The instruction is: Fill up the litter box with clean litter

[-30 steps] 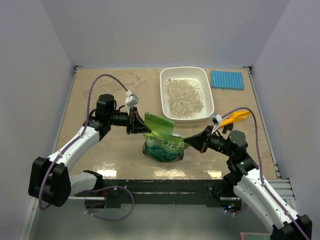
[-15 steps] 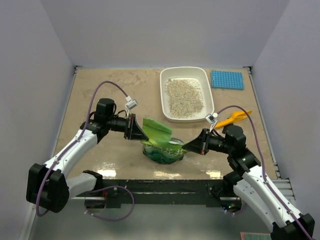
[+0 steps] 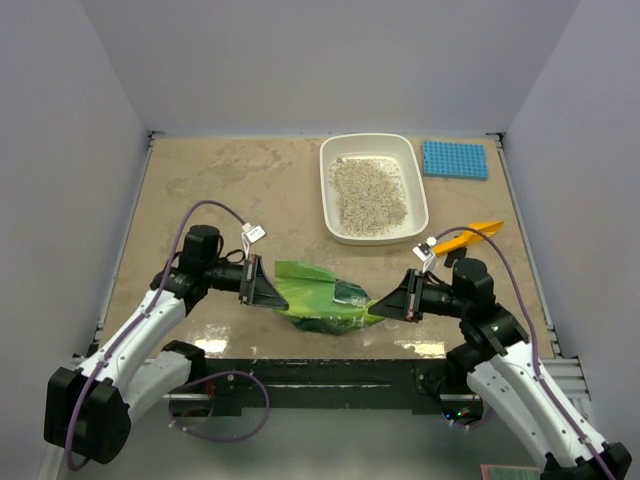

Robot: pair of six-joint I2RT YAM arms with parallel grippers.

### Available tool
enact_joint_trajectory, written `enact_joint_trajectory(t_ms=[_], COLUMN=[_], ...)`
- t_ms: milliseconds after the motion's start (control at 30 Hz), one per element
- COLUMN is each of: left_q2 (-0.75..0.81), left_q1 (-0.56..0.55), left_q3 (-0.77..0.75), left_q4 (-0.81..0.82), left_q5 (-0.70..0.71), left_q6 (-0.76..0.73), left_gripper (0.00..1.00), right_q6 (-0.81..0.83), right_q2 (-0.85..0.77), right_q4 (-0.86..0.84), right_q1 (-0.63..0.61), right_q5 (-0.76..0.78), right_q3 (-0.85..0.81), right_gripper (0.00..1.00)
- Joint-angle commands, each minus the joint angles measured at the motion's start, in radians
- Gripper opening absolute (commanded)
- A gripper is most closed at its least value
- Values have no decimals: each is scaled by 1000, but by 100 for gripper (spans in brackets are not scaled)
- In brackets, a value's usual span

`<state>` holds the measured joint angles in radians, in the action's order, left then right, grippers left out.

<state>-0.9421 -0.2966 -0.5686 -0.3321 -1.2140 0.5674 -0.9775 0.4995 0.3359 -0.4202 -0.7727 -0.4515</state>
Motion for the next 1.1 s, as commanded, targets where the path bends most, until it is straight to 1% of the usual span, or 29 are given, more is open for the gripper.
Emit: enact_joint_trajectory(t_ms=[0,133,167,200,233,267,300,333,367,400,433,467,533,567,600,633,667,767,800,833,867,967,1000,1067], left_q2=[28,25,22,19,16,11,2,-4,-7,-18,-24,-29,-43,-47,-55,-60,-64,-80,-87,-90,-93,-110,-116,-122], left_q1=[24,24,22,17,13,11,8,7,7,5,4,2,-1,-1,1,1,1,-1,-3,-3,-3,-3,-1,-1], left_q3=[70,116,116,118,112,108,104,95,89,84,72,67,62,61,58,55,53,44,39,32,27,12,9,1], left_q4=[-61,-32,-33,-35,-36,-39,-50,-51,-50,-53,-56,-58,-59,-58,-56,-56,-58,-67,-70,-73,-74,-82,-90,-90], left_q5=[-27,-27,-27,-28,-28,-24,-22,-21,-21,-19,-19,-16,-13,-12,-10,-10,-9,-2,-1,2,5,16,18,22], left_q6=[89,111,111,111,108,104,92,91,88,81,78,75,69,69,68,66,65,55,51,49,48,37,28,26], left_gripper=[0,0,0,0,0,0,0,0,0,0,0,0,0,0,0,0,0,0,0,0,0,0,0,0], right_q6=[-52,-9,44,84,127,226,284,336,414,453,485,538,601,659,693,729,787,868,887,904,936,965,967,971], right_q2=[-67,-79,-72,-59,-47,-32,5,22,40,65,77,83,105,115,132,167,189,246,255,267,295,374,390,427], right_q4=[87,118,130,144,162,207,228,245,276,284,281,276,253,236,232,227,210,174,169,170,173,195,193,199], right_q1=[17,15,15,14,15,15,15,14,15,15,15,15,14,14,14,14,14,-2,-23,-43,-64,-191,-283,-386], right_q5=[79,105,113,153,177,212,263,286,303,332,345,352,331,328,320,252,204,63,61,72,116,217,328,479], right_q3=[43,53,44,25,-33,-70,-110,-190,-229,-268,-338,-370,-453,-478,-501,-545,-561,-598,-605,-618,-624,-664,-674,-717], right_gripper=[0,0,0,0,10,21,34,37,40,45,47,48,59,61,63,63,63,63,63,63,63,63,63,63])
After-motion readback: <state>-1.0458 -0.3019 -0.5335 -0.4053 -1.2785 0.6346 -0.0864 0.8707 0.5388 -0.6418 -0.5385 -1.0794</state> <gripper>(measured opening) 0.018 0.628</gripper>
